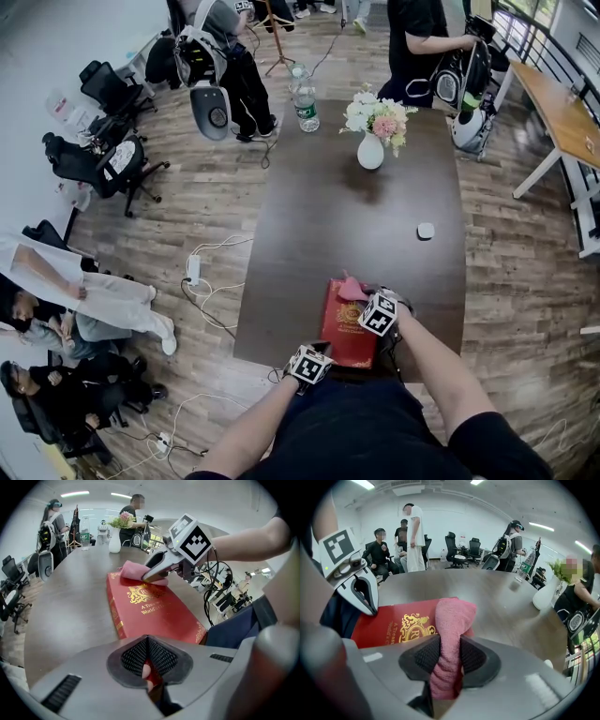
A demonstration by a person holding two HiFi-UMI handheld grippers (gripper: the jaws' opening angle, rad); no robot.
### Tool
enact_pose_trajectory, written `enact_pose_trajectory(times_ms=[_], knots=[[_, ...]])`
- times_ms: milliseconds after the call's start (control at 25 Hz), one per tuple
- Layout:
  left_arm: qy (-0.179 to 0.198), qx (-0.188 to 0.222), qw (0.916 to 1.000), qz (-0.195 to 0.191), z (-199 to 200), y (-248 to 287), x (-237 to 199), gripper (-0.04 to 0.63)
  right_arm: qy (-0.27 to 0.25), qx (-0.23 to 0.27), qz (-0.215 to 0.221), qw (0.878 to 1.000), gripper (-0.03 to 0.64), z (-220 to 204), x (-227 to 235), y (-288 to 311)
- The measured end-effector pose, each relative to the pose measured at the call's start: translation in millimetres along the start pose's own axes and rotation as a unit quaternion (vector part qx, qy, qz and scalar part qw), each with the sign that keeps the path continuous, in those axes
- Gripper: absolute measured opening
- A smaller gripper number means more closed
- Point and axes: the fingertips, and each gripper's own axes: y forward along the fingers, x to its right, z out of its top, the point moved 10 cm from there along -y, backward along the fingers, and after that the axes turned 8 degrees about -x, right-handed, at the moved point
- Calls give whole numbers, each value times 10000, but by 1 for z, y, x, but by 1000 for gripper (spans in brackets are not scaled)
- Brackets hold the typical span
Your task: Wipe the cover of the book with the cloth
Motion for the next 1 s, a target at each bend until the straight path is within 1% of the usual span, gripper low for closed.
enact_pose_trajectory(times_ms=[120,560,680,1000], knots=[[-29,-120,9999,18,-2,-3,0,-5,43,11,3,10000,118,-4,0,0],[-3,52,10000,16,1,-1,-2,-5,218,105,-70,9997,118,-15,3,-6],[-8,-16,10000,53,4,-5,-1,-5,294,143,-65,9994,118,-19,6,-8],[-33,-33,10000,18,3,-5,0,-5,451,162,-89,9988,118,-30,7,-14]])
